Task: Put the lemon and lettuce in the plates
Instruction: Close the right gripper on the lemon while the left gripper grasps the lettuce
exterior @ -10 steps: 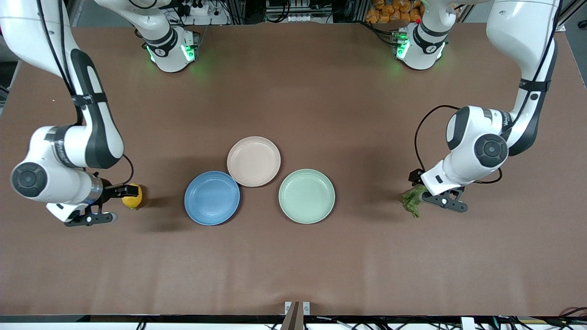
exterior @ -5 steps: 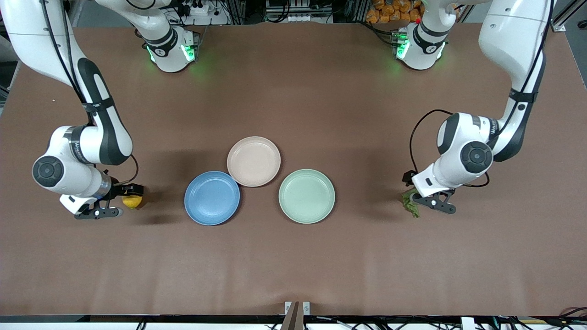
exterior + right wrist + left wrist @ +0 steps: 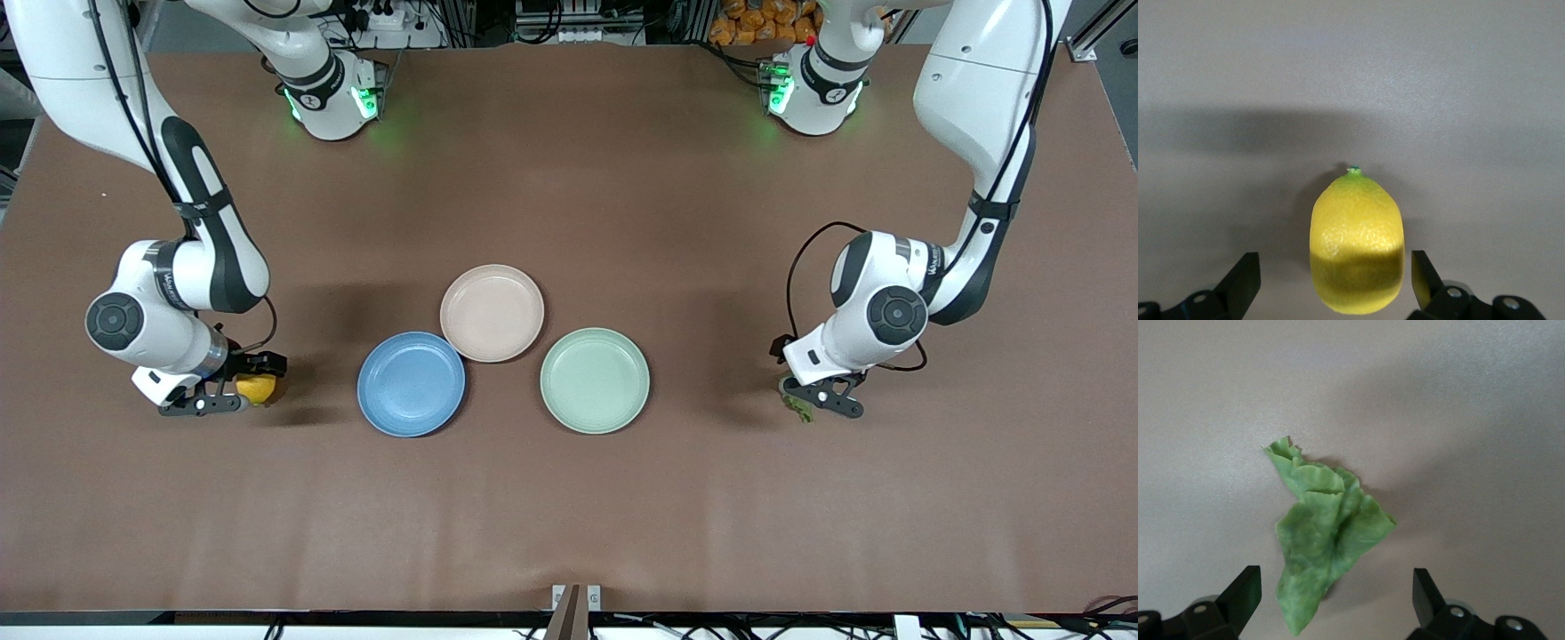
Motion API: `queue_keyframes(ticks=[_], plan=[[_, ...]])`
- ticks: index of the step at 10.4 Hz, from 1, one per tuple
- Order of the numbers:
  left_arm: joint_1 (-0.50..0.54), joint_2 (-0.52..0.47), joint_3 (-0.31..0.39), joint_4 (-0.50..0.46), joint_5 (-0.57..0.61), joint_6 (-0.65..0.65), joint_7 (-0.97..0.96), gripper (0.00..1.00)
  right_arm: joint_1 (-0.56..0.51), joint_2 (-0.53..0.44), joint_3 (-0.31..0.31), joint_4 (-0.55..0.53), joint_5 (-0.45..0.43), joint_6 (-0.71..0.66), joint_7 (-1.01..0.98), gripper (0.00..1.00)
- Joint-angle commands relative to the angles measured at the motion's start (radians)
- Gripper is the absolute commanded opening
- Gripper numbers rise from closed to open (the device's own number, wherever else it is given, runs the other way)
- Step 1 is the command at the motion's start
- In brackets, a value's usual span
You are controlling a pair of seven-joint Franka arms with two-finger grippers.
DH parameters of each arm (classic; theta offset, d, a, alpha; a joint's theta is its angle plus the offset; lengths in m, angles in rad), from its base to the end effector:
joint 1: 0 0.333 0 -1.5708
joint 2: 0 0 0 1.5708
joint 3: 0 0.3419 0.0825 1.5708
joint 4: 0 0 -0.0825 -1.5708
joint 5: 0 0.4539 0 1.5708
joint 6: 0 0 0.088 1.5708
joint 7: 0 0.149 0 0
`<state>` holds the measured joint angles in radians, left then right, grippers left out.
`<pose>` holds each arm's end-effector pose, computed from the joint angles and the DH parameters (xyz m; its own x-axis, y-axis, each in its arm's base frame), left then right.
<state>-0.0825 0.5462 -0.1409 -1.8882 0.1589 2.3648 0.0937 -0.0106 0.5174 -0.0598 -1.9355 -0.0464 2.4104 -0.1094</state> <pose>0.6688 -0.1454 0.1395 0.9131 -0.4025 -0.0652 -0.4047 -0.9141 -0.0250 0.6730 -0.0495 0.1394 0.9956 0.0799 -0.0494 0.0825 -0.9951 0.0539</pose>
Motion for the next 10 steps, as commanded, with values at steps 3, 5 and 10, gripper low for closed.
queue_keyframes(ticks=[3,5,10], plan=[[0.001,0.060,0.001,0.027,0.028,0.060,0.011,1.00,-0.044,0.032,0.011,-0.013,-0.013,0.062,-0.033,1.00],[0.009,0.069,0.001,0.027,0.030,0.062,0.012,1.00,-0.043,0.036,0.011,-0.013,-0.013,0.064,-0.036,0.87],[0.012,0.087,0.001,0.029,0.019,0.077,-0.006,0.00,-0.045,0.036,0.014,-0.010,-0.012,0.053,-0.027,0.12]])
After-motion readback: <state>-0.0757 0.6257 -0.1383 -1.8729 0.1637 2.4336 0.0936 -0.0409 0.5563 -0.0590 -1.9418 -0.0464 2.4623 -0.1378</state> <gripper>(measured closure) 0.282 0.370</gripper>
